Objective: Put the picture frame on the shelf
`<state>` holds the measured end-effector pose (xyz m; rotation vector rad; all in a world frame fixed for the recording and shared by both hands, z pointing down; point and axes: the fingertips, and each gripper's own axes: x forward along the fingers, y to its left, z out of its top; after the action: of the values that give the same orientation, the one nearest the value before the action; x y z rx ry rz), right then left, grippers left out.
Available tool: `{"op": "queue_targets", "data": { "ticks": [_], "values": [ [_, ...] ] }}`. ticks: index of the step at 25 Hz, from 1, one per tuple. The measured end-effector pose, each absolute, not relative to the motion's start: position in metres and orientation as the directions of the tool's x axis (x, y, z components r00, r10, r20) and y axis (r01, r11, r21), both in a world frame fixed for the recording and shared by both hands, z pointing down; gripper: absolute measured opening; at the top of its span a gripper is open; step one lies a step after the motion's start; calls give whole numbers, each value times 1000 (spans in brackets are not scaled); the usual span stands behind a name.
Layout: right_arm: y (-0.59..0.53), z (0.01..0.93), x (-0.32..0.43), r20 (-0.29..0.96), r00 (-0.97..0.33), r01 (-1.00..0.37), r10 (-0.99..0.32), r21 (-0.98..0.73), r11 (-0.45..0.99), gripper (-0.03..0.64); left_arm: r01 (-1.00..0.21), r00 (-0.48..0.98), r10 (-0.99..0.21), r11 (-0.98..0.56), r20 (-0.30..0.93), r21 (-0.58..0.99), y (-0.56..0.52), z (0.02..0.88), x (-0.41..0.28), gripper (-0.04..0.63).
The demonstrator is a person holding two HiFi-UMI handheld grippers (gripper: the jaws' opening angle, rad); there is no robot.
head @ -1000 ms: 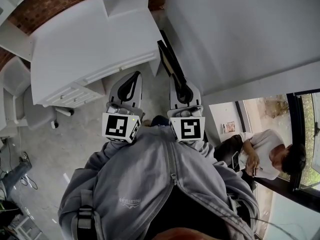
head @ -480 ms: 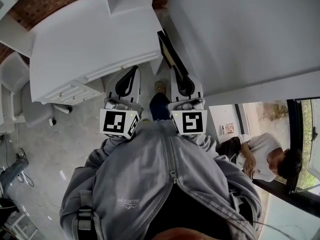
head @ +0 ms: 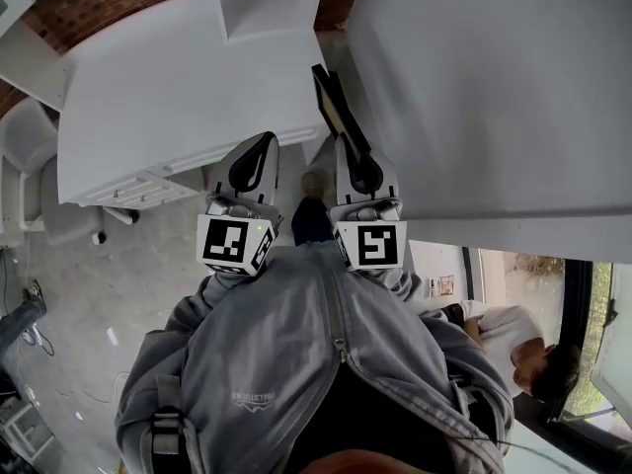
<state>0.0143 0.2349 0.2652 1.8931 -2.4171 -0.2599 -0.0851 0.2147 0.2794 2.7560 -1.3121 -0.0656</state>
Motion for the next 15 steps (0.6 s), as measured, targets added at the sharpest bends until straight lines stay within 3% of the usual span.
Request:
{"op": "queue_targets", "data": {
  "ticks": [9,15],
  "values": [
    [163,229,44,-39,-298,-942,-954,171,287,34,-798,597,-802,-591,14,117,153,244,-50,6],
    [98,254,69,-38,-343,-930,-939,152,333,34,-824,562,-827,-555,35,111,91,265,-24,6]
  ]
}}
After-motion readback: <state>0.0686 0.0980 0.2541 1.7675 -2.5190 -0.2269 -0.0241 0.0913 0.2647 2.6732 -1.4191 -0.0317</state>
